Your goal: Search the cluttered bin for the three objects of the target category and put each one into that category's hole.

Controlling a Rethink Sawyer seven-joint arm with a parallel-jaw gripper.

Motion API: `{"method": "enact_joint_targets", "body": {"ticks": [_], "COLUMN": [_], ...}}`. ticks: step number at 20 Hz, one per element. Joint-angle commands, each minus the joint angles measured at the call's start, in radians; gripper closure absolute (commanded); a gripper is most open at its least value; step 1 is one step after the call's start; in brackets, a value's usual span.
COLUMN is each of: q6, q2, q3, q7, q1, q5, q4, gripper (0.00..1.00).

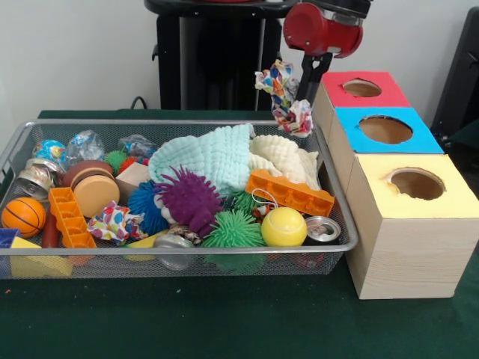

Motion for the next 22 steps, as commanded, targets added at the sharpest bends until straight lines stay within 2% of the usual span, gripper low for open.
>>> {"method": "enact_joint_targets", "body": {"ticks": [1,13,22], "q6": [-0.044,0.027,0.044], "q2": [0.04,0.095,0.134], "q3": [-0.022,-0.03,-0.047], "q7": [0.178,0.195,0.203], "q1": [-0.013,0.045,0.087], "q5": [-0.01,0.016,0.039], "q4": [0.075,-0.021,-0.066], "gripper": [1.0,1.0,1.0]}}
